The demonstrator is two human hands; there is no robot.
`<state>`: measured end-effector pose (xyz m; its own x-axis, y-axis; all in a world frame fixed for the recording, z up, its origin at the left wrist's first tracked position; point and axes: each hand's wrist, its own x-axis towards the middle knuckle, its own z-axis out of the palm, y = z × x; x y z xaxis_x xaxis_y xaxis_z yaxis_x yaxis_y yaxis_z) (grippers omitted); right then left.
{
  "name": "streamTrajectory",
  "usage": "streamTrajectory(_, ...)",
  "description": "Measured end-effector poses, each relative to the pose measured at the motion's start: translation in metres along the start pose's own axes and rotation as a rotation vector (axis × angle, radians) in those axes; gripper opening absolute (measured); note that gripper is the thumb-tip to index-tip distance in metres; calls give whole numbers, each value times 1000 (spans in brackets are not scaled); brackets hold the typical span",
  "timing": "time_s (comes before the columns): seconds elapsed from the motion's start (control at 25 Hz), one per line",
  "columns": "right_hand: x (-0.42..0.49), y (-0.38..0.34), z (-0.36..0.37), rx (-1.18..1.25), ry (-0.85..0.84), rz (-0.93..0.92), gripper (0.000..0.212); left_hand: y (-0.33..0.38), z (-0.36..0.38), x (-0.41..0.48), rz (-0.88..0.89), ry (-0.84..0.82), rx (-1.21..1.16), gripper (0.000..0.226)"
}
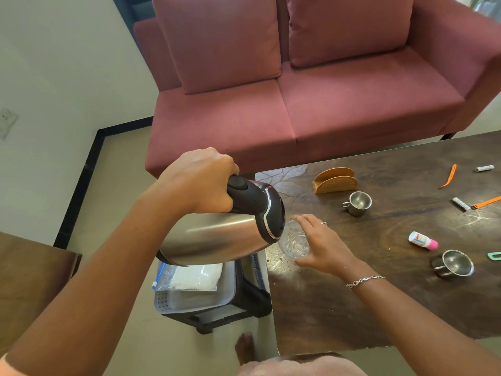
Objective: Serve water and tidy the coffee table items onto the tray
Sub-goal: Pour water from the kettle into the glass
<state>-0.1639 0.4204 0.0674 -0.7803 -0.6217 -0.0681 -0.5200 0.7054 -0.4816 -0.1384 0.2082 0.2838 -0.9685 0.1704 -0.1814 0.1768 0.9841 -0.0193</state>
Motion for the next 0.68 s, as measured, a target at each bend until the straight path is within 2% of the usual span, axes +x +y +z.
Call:
streamTrajectory(0.2, 1, 3, -1, 2, -4, -6, 92, 0, 0, 3, -4, -1, -3, 31)
streamTrajectory(0.68, 5, 6, -1, 2, -10, -8, 94, -3, -1, 10, -11, -14, -7, 28)
